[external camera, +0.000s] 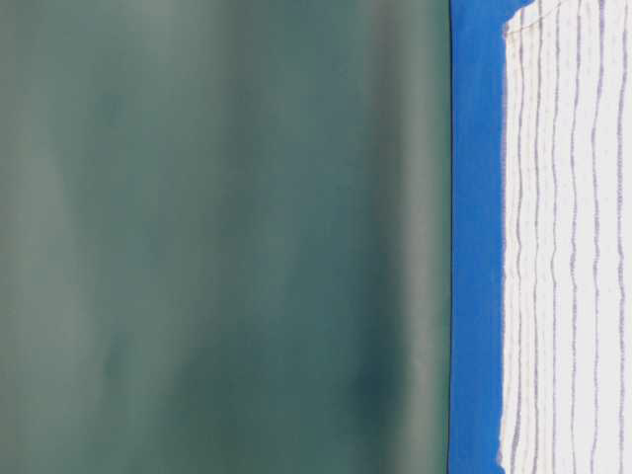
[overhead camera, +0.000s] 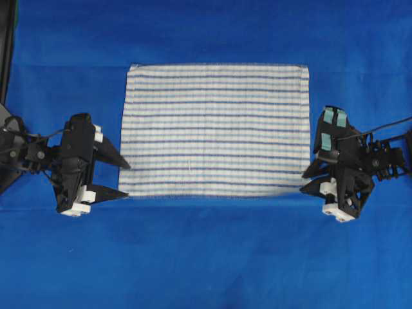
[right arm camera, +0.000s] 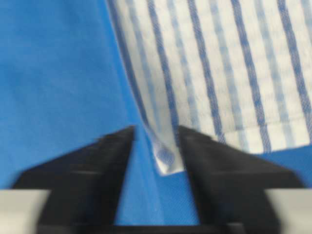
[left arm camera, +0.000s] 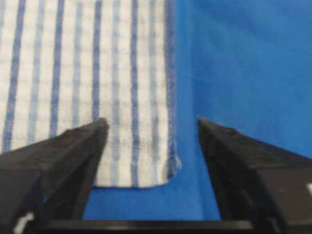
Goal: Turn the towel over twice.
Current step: 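Lay the towel flat and open both grippers, then pull both open grippers outward away from the towel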
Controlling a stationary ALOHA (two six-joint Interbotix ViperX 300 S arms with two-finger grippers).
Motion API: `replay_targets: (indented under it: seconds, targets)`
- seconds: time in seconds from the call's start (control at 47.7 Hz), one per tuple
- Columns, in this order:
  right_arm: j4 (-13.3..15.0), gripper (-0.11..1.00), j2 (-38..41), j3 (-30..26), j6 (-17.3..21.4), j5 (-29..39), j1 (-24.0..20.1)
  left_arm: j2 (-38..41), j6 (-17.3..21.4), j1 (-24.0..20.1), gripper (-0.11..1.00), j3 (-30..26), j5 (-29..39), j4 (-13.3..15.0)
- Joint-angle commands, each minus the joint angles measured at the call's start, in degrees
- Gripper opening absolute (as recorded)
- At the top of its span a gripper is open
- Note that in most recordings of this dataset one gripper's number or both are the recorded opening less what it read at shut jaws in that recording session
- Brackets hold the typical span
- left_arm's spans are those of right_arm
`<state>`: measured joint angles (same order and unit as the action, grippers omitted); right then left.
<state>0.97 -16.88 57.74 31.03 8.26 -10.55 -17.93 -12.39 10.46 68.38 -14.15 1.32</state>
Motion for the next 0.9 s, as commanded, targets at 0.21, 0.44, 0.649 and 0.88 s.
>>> replay_targets:
  seconds: [0.21, 0.44, 0.649, 0.88]
  targets:
    - [11.34, 0.62, -11.43, -1.49, -0.35, 0.53, 2.81, -11.43, 4.48, -2.81, 0.74, -2.37, 5.54, 0.00]
    - [22.32, 0.62, -23.64, 1.05, -0.44, -0.53, 10.02, -22.94, 10.81, -7.91, 0.73, 0.26, 5.62, 0.09]
    - [28.12, 0.62, -31.73, 4.04, -0.44, -2.99, 15.47, -33.93, 14.06, -10.20, 0.73, 3.25, 6.42, 0.09]
    - [28.65, 0.62, -35.42, 9.93, -0.35, -9.93, 18.98, -42.71, 14.77, -10.90, 0.73, 8.26, 6.50, 0.00]
